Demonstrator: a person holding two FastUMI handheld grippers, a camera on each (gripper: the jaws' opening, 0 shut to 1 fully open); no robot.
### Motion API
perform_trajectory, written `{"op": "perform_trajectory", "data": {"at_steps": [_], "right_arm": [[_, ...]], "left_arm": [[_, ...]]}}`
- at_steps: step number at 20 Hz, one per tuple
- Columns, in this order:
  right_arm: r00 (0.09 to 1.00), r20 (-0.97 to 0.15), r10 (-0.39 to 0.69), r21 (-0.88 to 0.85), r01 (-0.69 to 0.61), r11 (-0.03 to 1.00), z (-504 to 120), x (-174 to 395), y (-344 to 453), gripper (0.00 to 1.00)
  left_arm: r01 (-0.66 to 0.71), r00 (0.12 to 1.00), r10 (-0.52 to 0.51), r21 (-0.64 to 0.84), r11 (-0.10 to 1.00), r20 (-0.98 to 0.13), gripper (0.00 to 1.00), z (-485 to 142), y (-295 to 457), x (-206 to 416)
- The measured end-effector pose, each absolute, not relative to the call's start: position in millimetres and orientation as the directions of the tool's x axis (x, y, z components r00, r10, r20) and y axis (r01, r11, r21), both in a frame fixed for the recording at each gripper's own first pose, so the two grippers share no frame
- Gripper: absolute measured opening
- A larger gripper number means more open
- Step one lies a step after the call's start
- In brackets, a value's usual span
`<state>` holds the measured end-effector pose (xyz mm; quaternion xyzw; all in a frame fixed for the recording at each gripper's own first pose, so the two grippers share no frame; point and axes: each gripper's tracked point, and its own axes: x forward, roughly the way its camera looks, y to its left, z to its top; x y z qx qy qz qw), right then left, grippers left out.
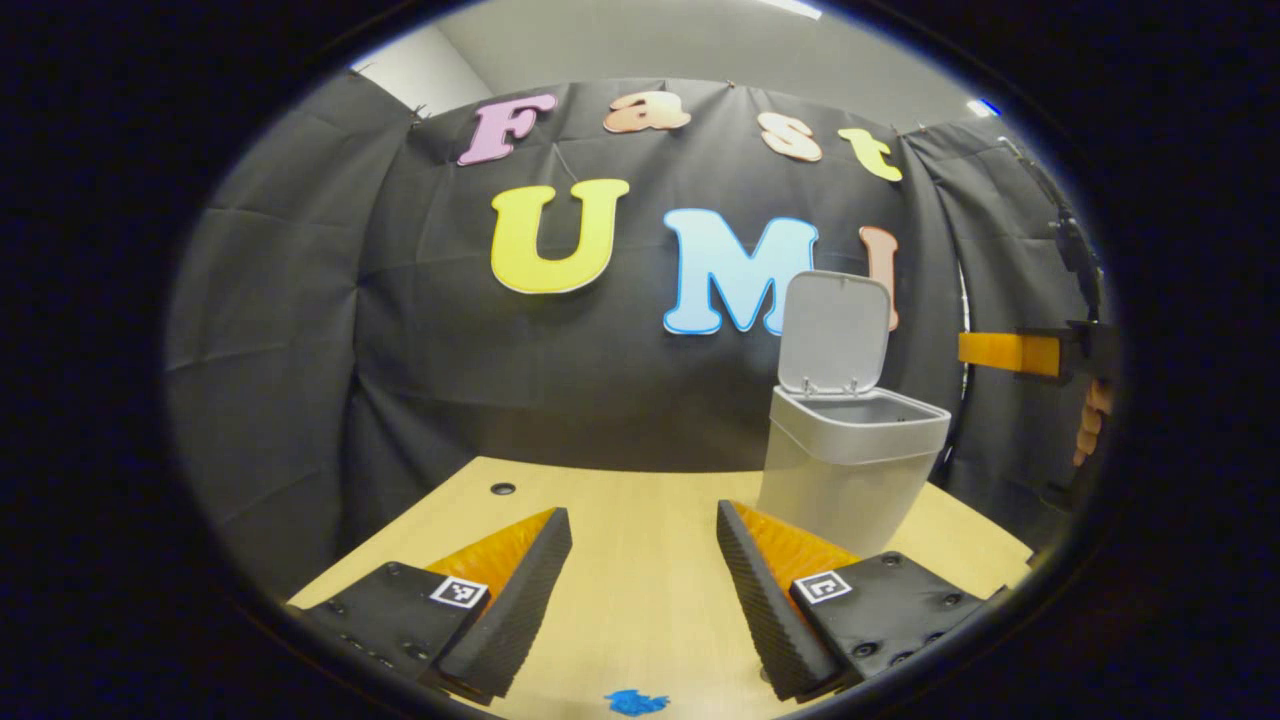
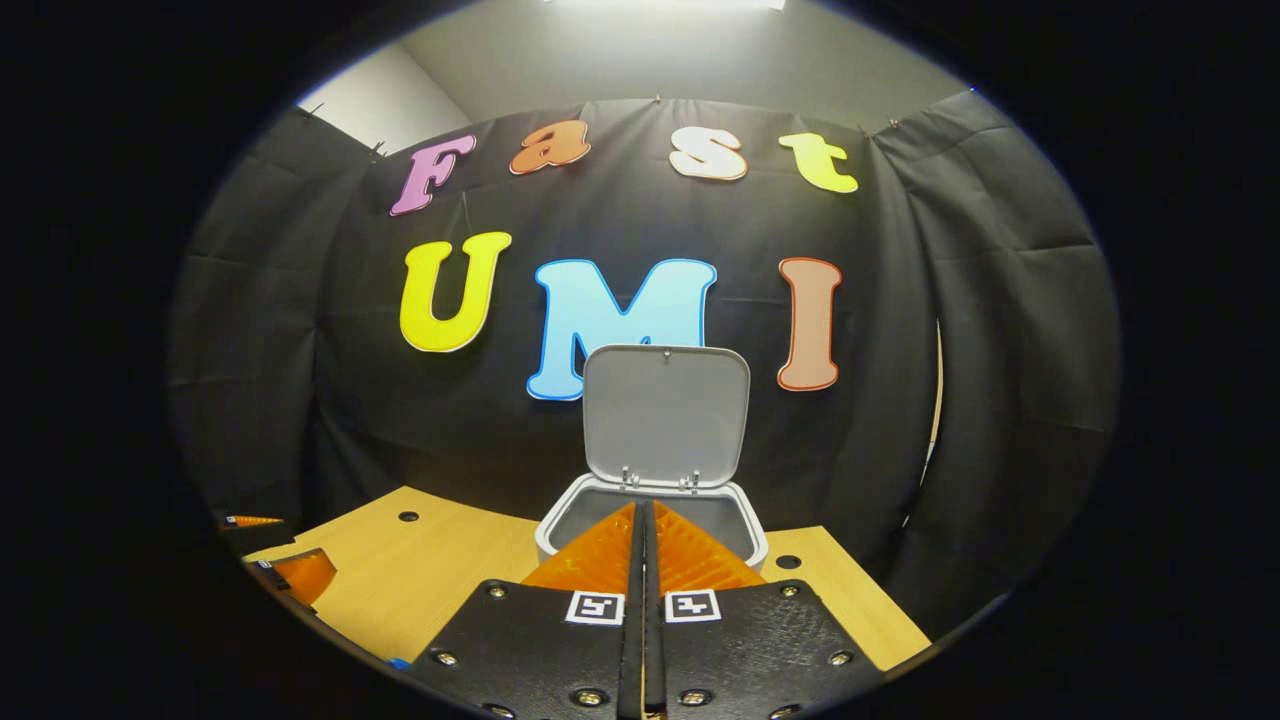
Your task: Press the lid of the desktop garbage bin to open it, pick up the crumpled paper on the desktop and throw it into the bin, then pick up the pop can on the desktop and drop it into the bin, and finally close the garbage bin lid.
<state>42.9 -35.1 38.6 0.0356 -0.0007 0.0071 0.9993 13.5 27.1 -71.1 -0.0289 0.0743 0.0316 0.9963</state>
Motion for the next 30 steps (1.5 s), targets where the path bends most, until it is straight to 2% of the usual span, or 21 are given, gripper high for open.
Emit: {"op": "perform_trajectory", "data": {"at_steps": [6,10,15,17,18,19,22,23,24,27,30], "right_arm": [[1.0,0.016,0.025,0.075,-0.026,0.997,28.8,22.9,-21.3,0.01],[1.0,0.011,-0.011,0.065,0.01,0.998,24.3,16.6,-23.8,0.01],[0.995,0.016,-0.095,0.078,0.094,0.993,31.5,9.9,-30.2,0.14],[0.989,0.026,-0.145,0.065,0.143,0.988,35.8,6.8,-33.2,0.23],[0.986,0.028,-0.165,0.057,0.164,0.985,36.3,5.4,-33.3,0.24],[0.983,0.027,-0.179,0.051,0.178,0.983,36.6,3.8,-31.9,0.36],[0.98,-0.008,-0.198,0.044,0.198,0.979,28.3,1.6,-19.7,0.59],[0.979,-0.012,-0.203,0.043,0.203,0.978,28.7,-0.8,-16.7,0.75],[0.979,-0.01,-0.201,0.045,0.202,0.978,28.7,-1.5,-12.0,0.77],[0.984,0.006,-0.18,0.042,0.179,0.983,32.5,-4.2,-1.9,0.9],[0.988,0.006,-0.152,0.051,0.151,0.987,32.0,-3.4,-0.5,0.9]], "left_arm": [[-0.059,0.971,0.045,-0.053,0.997,-0.236,0.95,-110.3,37.3,9.5],[-0.034,0.945,0.03,-0.006,0.999,-0.327,0.96,-148.4,38.2,7.8],[0.061,0.895,-0.053,0.003,0.998,-0.442,0.96,-198.9,29.6,4.5],[0.089,0.869,-0.083,-0.011,0.996,-0.488,0.96,-218.4,30.1,-0.4],[0.099,0.856,-0.095,-0.018,0.995,-0.509,0.96,-227.8,32.3,-3.9],[0.112,0.842,-0.109,-0.027,0.993,-0.528,0.97,-236.7,32.9,-6.2],[0.155,0.803,-0.154,-0.048,0.987,-0.575,0.96,-261.1,30.9,-10.7],[0.166,0.793,-0.162,-0.048,0.985,-0.588,0.96,-268.3,31.4,-13.8],[0.171,0.787,-0.165,-0.046,0.984,-0.595,0.96,-276.1,32.5,-17.5],[0.167,0.773,-0.153,-0.034,0.985,-0.616,0.96,-291.1,38.9,-25.1],[0.147,0.741,-0.145,-0.052,0.988,-0.656,0.96,-309.6,39.1,-32.4]]}}
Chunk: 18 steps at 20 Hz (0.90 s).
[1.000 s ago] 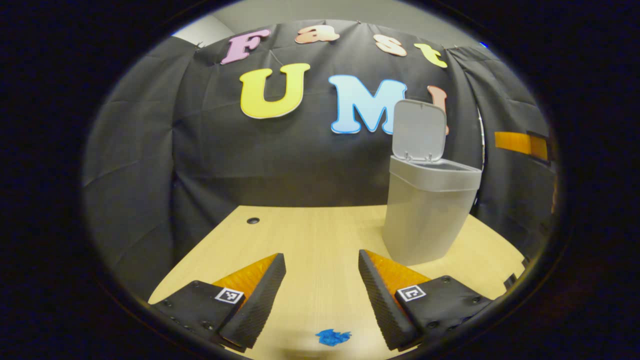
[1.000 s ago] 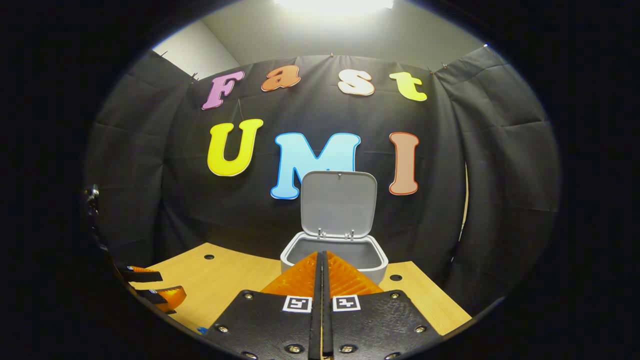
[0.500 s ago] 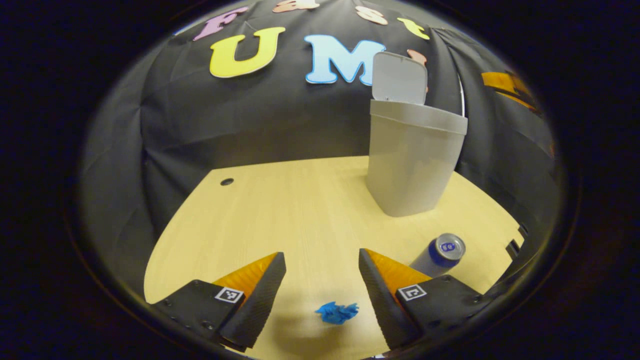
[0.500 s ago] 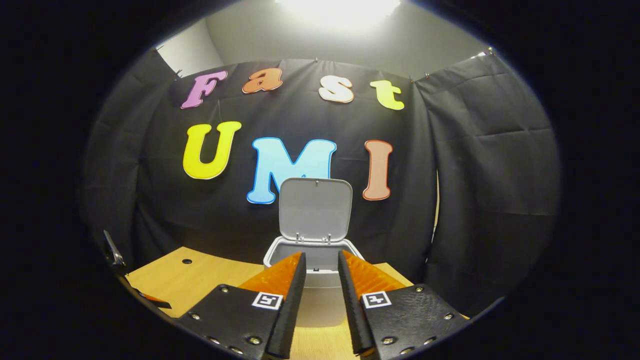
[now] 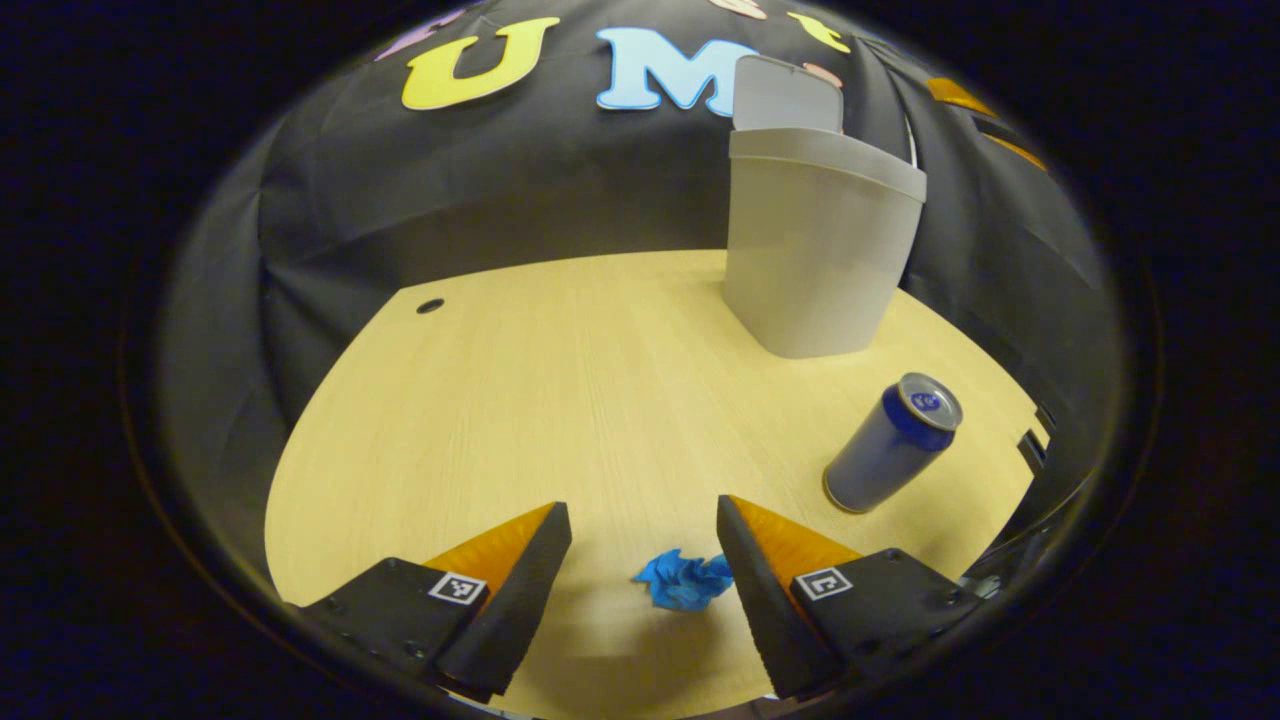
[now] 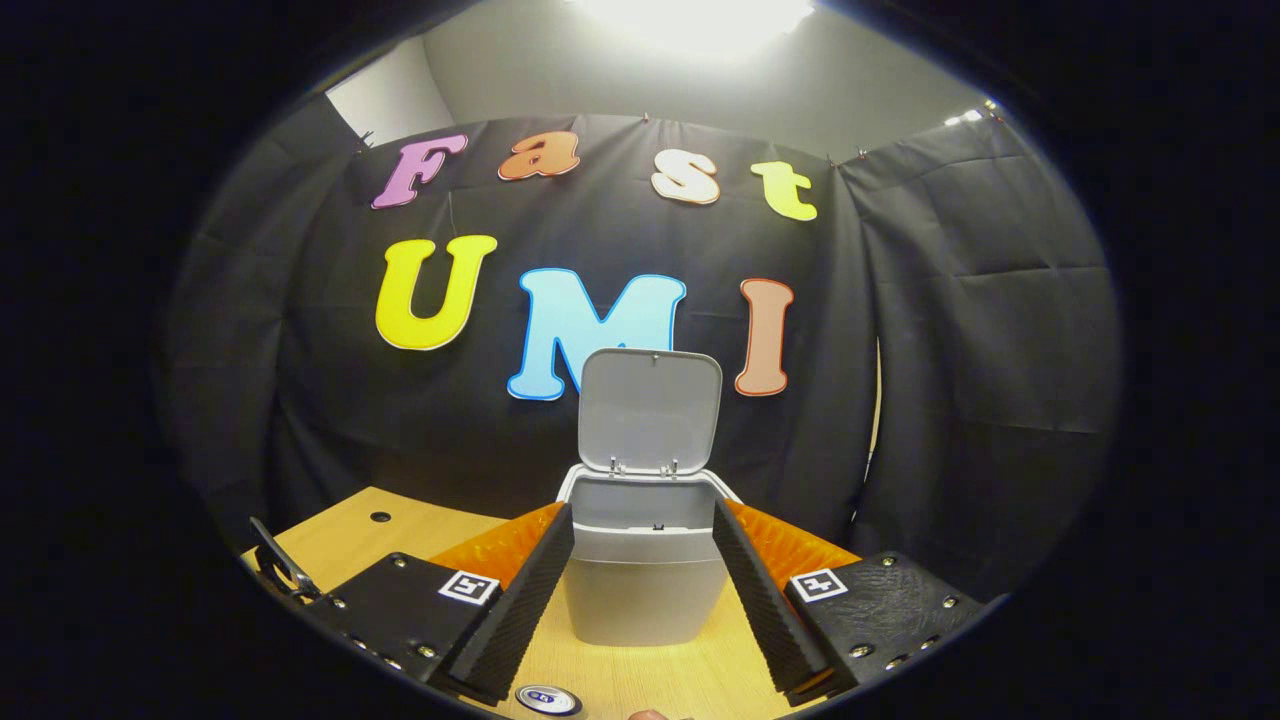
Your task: Press the lid of the desktop garbage bin to open it, pick up the crumpled paper on the desktop and throw it into the bin, then pick up the pop can on the desktop and drop it into the bin, and finally close the garbage bin lid.
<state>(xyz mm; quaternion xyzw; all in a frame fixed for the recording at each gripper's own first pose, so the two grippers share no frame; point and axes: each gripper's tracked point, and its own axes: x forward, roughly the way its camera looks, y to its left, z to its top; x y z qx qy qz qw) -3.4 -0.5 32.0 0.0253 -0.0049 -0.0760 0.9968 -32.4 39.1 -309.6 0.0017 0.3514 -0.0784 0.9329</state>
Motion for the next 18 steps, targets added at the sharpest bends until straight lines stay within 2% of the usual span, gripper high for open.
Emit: {"op": "perform_trajectory", "data": {"at_steps": [7,8,9,14,15,17,18], "right_arm": [[0.994,-0.024,-0.103,0.091,0.104,0.99,19.9,-7.7,-10.6,0.9],[0.995,-0.028,-0.097,0.094,0.099,0.991,17.7,-9.9,-12.6,0.93],[0.995,-0.03,-0.094,0.096,0.096,0.991,16.5,-11.3,-15.1,0.9],[0.995,-0.051,-0.084,0.113,0.09,0.99,4.8,-15.6,-29.5,0.9],[0.995,-0.051,-0.083,0.117,0.089,0.989,4.2,-16.5,-32.4,0.9],[0.995,-0.05,-0.084,0.115,0.089,0.989,3.5,-18.8,-38.4,0.9],[0.995,-0.05,-0.084,0.109,0.089,0.99,1.1,-19.3,-41.4,0.9]], "left_arm": [[0.121,0.671,-0.117,-0.047,0.991,-0.733,0.96,-333.2,30.4,-52.0],[0.121,0.66,-0.119,-0.051,0.991,-0.741,0.96,-336.5,26.8,-53.7],[0.119,0.651,-0.118,-0.054,0.991,-0.749,0.96,-339.1,24.0,-55.8],[0.108,0.61,-0.089,-0.028,0.994,-0.787,0.96,-360.2,19.4,-65.9],[0.101,0.603,-0.069,-0.01,0.995,-0.794,0.95,-360.5,20.8,-69.0],[0.108,0.622,-0.076,-0.01,0.994,-0.779,0.86,-364.3,20.1,-65.6],[0.12,0.641,-0.087,-0.012,0.993,-0.763,0.85,-362.2,20.5,-64.8]]}}
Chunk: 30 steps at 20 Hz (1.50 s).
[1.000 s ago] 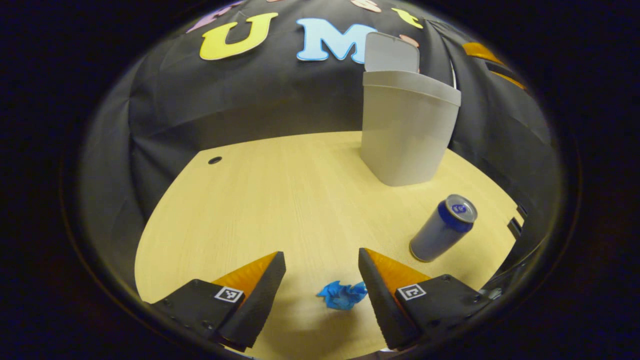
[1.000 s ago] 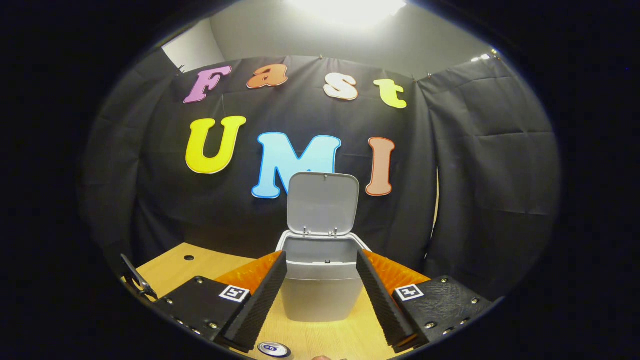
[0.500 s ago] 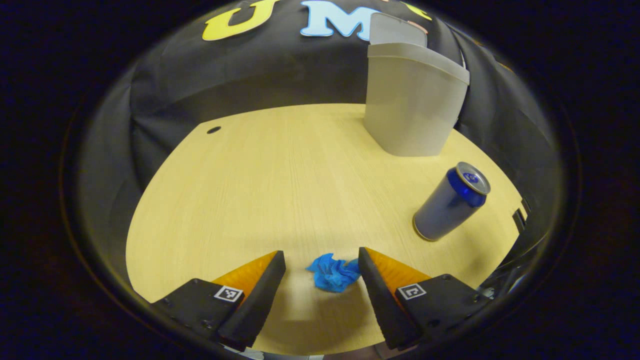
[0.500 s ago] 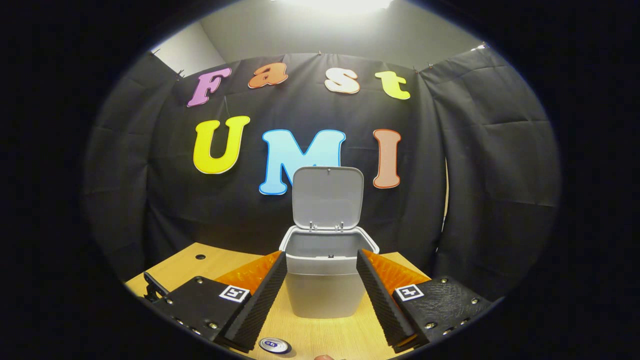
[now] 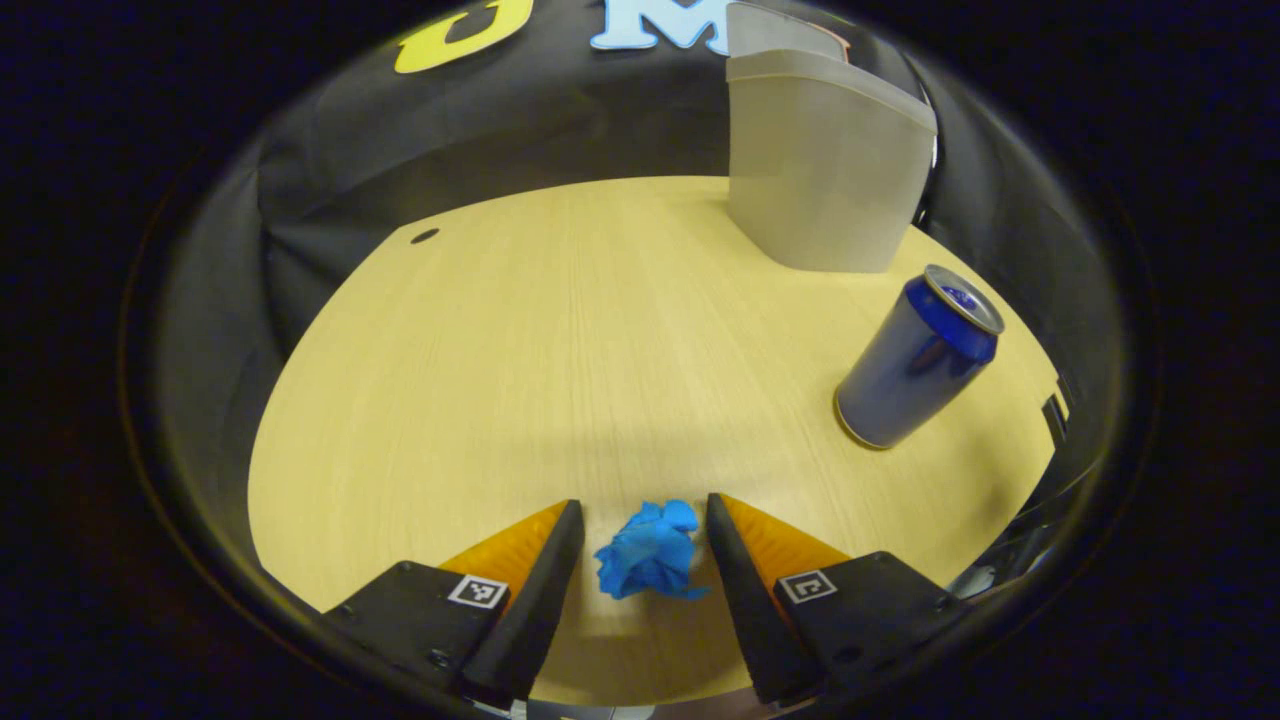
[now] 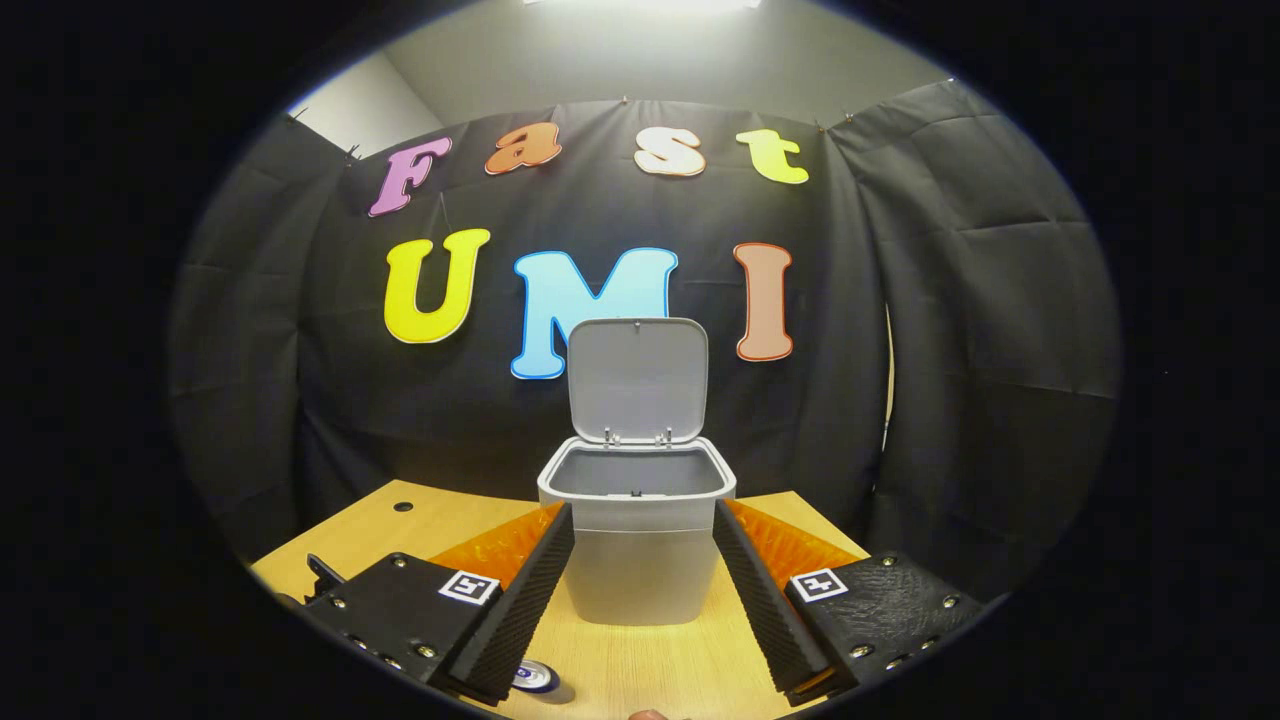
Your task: Press the lid of the desktop garbage bin to open it, pick up the crumpled paper on the desktop and throw it into the bin, then pick up the pop can on the desktop and drop it into the bin, and finally close the garbage bin lid.
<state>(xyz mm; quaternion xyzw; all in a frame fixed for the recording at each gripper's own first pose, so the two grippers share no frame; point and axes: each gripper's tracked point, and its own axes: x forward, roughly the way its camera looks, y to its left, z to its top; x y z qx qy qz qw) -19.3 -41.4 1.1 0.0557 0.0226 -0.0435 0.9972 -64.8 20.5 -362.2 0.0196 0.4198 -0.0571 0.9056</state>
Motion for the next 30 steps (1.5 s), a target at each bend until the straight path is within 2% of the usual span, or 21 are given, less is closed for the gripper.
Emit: {"op": "perform_trajectory", "data": {"at_steps": [3,5,7,8,10,12,13,14,15,16,17,24,25,27,28,30], "right_arm": [[0.996,-0.053,-0.071,0.103,0.076,0.992,-2.3,-17.3,-45.5,0.9],[0.997,-0.055,-0.055,0.112,0.061,0.992,-3.5,-14.6,-44.2,0.9],[0.998,-0.048,-0.041,0.115,0.046,0.992,-0.5,-12.1,-42.4,0.9],[0.998,-0.041,-0.036,0.112,0.041,0.993,0.8,-11.1,-41.1,0.9],[0.999,-0.034,-0.023,0.101,0.026,0.995,3.6,-9.4,-37.3,0.9],[0.999,-0.03,-0.014,0.095,0.016,0.995,3.5,-8.0,-35.2,0.9],[1.0,-0.029,-0.012,0.093,0.014,0.996,3.7,-7.6,-34.9,0.9],[1.0,-0.03,-0.011,0.092,0.014,0.996,2.4,-7.5,-35.3,0.93],[0.999,-0.03,-0.012,0.09,0.014,0.996,2.2,-7.5,-36.4,0.9],[1.0,-0.027,-0.015,0.089,0.017,0.996,2.7,-7.4,-37.8,0.9],[1.0,-0.025,-0.018,0.086,0.02,0.996,4.4,-8.0,-40.0,0.9],[0.999,0.027,0.023,0.039,-0.024,0.999,17.2,-14.7,-49.4,0.9],[0.999,0.034,0.037,0.038,-0.038,0.999,18.4,-16.7,-49.9,0.9],[0.998,0.027,0.062,0.038,-0.063,0.997,11.7,-19.2,-51.6,0.9],[0.998,0.028,0.065,0.038,-0.066,0.997,9.9,-21.2,-54.0,0.9],[0.998,0.038,0.045,0.048,-0.047,0.998,9.0,-23.4,-62.5,0.9]], "left_arm": [[0.162,0.712,-0.121,-0.006,0.987,-0.692,0.85,-360.6,24.4,-57.7],[0.131,0.752,-0.116,-0.025,0.991,-0.648,0.7,-358.1,29.9,-54.2],[0.11,0.768,-0.082,0.005,0.994,-0.635,0.63,-360.2,39.3,-55.5],[0.101,0.778,-0.077,0.003,0.995,-0.624,0.43,-358.3,37.9,-54.1],[0.086,0.782,-0.062,0.01,0.996,-0.62,0.44,-360.8,41.1,-51.8],[0.088,0.786,-0.061,0.014,0.996,-0.615,0.33,-361.6,42.1,-48.8],[0.08,0.793,-0.049,0.024,0.996,-0.607,0.34,-359.9,43.6,-45.3],[0.083,0.792,-0.05,0.025,0.996,-0.609,0.24,-362.1,44.9,-46.1],[0.071,0.797,-0.026,0.05,0.996,-0.603,0.26,-361.8,48.3,-44.4],[0.049,0.797,0.002,0.067,0.997,-0.604,0.19,-360.8,55.4,-41.8],[0.035,0.797,0.01,0.064,0.997,-0.604,0.16,-358.0,57.1,-39.7],[-0.003,0.854,0.047,0.084,0.996,-0.518,0.18,-307.2,43.1,-10.5],[-0.004,0.862,0.045,0.082,0.997,-0.505,0.16,-297.4,37.1,-5.9],[-0.004,0.882,0.046,0.09,0.996,-0.469,0.19,-266.6,23.1,3.6],[-0.001,0.893,0.042,0.091,0.996,-0.448,0.14,-255.8,14.3,8.8],[0.016,0.913,0.022,0.091,0.996,-0.407,0.16,-231.1,0.0,19.6]]}}
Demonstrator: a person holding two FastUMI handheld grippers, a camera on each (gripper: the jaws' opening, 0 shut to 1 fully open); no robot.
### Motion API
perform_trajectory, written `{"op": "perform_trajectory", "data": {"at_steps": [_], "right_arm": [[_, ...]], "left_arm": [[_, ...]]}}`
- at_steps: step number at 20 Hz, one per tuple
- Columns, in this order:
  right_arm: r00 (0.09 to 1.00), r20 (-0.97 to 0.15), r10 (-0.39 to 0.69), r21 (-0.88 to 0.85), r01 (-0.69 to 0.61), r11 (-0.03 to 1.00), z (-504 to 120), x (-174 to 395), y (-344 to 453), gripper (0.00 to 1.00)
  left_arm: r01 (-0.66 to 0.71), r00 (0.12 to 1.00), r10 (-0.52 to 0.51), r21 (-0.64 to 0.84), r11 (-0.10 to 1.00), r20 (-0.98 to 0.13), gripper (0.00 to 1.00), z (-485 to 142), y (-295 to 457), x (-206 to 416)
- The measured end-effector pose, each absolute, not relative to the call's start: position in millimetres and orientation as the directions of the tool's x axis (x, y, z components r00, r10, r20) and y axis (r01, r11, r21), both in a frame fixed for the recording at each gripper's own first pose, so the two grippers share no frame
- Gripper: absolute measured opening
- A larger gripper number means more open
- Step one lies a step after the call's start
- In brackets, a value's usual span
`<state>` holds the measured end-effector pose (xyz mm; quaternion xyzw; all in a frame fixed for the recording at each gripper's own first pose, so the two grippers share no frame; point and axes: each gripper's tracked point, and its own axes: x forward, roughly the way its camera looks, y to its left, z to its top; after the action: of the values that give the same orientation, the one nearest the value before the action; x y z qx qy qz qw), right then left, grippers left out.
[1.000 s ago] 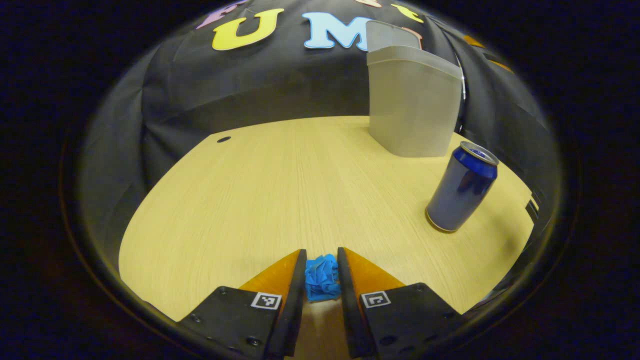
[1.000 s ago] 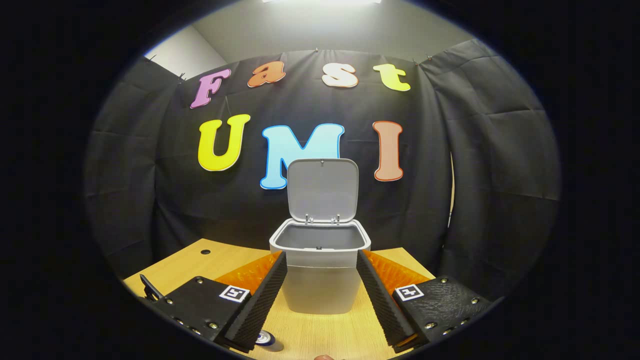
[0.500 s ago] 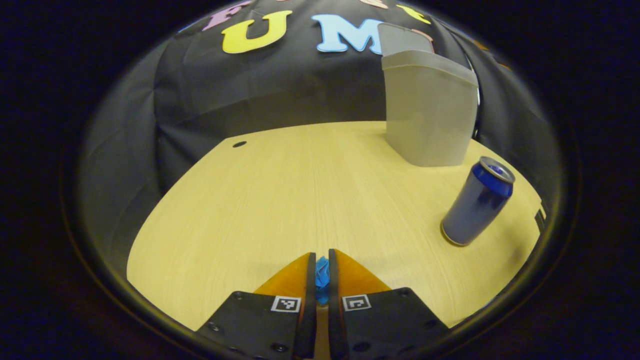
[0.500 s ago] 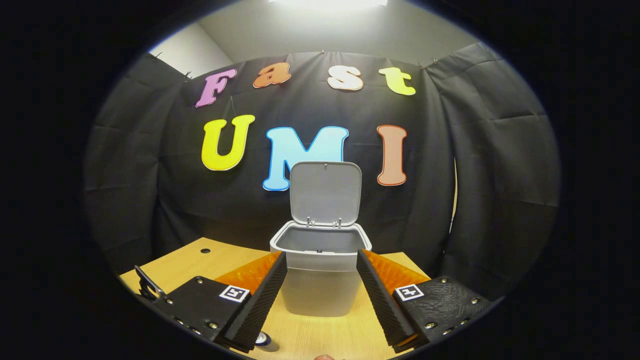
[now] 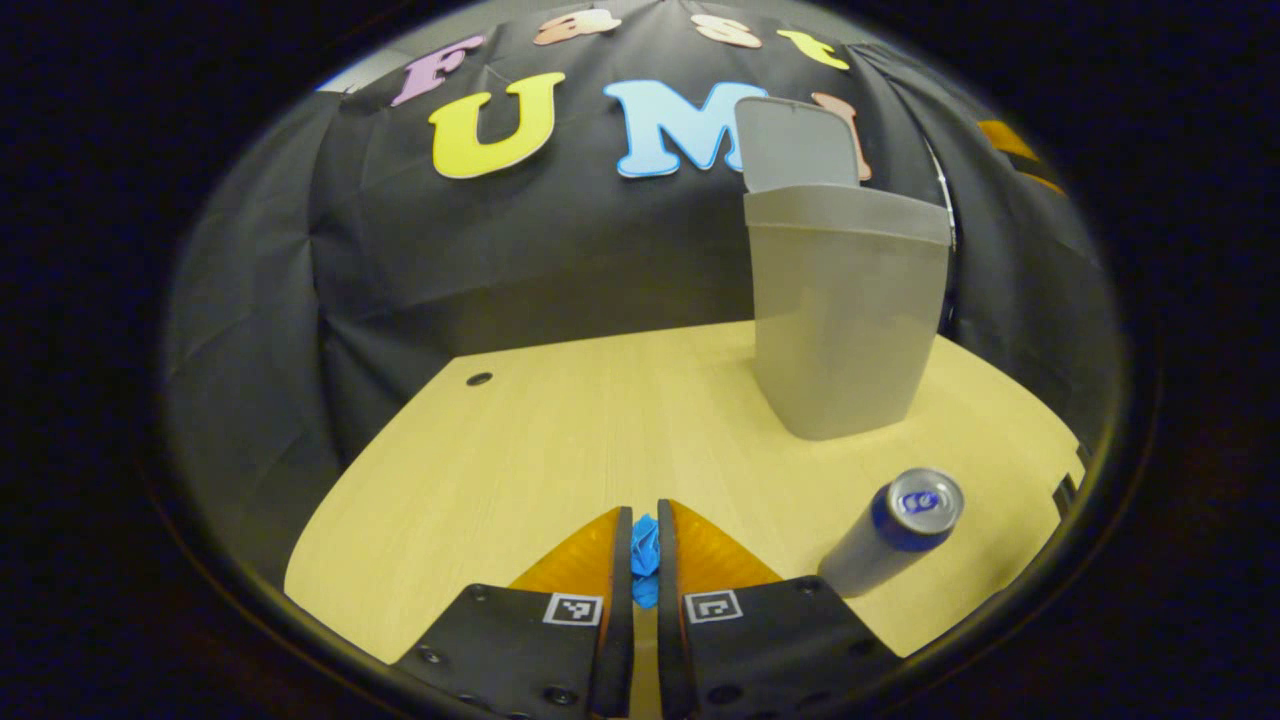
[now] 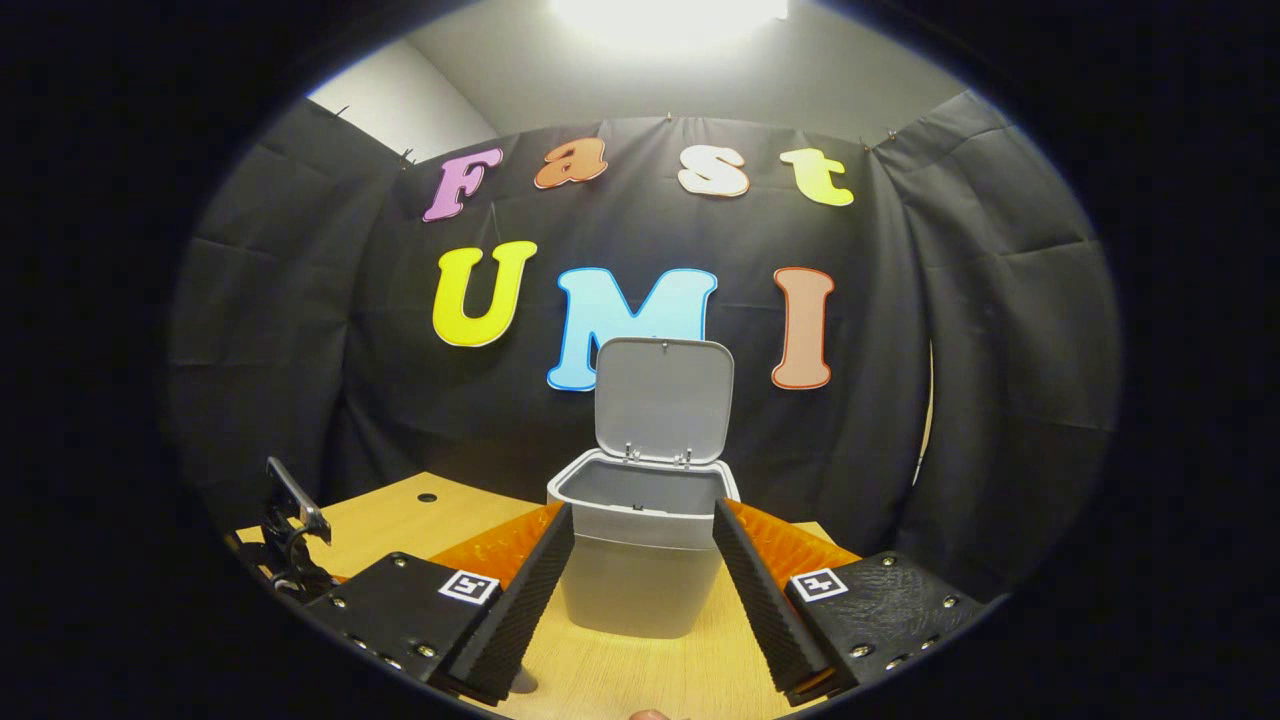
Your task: Press the lid of the desktop garbage bin to open it, pick up the crumpled paper on the desktop and throw it into the bin, then pick up the pop can on the desktop and drop it into the bin, and finally close the garbage bin lid.
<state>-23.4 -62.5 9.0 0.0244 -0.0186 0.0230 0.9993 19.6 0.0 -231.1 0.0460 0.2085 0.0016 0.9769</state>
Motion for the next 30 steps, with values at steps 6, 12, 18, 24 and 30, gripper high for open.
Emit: {"op": "perform_trajectory", "data": {"at_steps": [6,12,18,24,30], "right_arm": [[0.999,0.041,-0.029,0.087,0.025,0.996,3.3,-33.7,-83.0,0.9],[0.996,0.022,-0.09,0.109,0.087,0.99,-7.6,-30.5,-99.0,0.9],[0.992,0.009,-0.123,0.102,0.121,0.987,-13.4,-30.5,-106.3,0.9],[0.985,-0.01,-0.17,0.109,0.17,0.979,-17.2,-27.4,-114.1,0.9],[0.979,-0.031,-0.203,0.098,0.205,0.974,-19.0,-18.8,-113.4,0.9]], "left_arm": [[0.093,0.946,-0.064,0.077,0.993,-0.317,0.16,-165.3,-45.1,44.5],[0.161,0.957,-0.145,0.043,0.986,-0.253,0.16,-117.9,-86.4,73.0],[0.21,0.961,-0.202,0.025,0.977,-0.187,0.18,-71.1,-119.8,102.6],[0.264,0.957,-0.259,0.021,0.964,-0.129,0.18,-33.8,-151.2,136.2],[0.32,0.945,-0.319,0.01,0.947,-0.08,0.18,-11.3,-183.2,174.2]]}}
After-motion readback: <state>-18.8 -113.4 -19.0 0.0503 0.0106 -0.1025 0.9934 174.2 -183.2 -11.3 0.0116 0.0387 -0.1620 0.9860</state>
